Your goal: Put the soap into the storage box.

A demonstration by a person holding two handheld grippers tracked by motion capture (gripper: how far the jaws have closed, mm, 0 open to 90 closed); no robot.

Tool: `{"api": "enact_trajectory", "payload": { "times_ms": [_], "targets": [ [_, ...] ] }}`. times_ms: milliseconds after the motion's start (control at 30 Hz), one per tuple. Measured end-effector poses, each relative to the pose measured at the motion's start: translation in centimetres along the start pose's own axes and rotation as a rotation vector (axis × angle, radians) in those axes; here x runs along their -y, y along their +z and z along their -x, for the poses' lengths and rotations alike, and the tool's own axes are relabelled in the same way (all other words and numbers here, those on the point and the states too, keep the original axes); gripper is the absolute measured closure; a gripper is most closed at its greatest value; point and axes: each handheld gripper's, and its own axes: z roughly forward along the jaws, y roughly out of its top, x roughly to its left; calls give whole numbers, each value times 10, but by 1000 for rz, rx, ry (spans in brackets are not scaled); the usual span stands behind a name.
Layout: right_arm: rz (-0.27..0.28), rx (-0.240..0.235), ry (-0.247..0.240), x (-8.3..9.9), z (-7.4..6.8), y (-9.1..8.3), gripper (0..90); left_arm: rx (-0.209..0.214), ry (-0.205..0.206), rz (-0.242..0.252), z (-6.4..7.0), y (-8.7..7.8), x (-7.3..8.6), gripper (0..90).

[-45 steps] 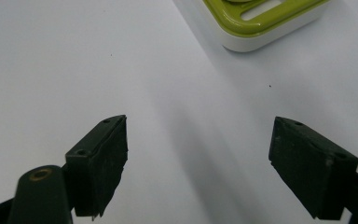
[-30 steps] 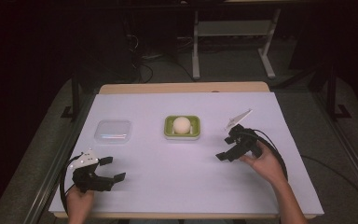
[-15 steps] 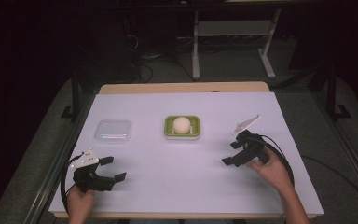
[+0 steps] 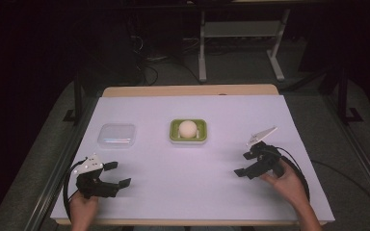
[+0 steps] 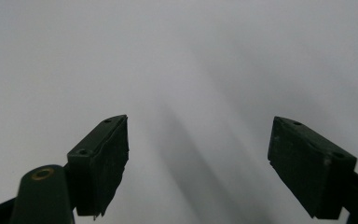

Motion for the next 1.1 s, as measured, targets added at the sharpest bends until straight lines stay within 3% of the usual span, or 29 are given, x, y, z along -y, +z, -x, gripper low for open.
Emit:
{"api": "enact_trajectory", "payload": {
  "times_ms": [567, 1100],
  "targets": [
    [10, 4, 39, 29, -10, -6, 195, 6, 1, -4, 0, 1, 1, 130],
    [42, 25, 46, 53, -24, -12, 196, 16, 12, -17, 2, 1, 2, 130]
  ]
}}
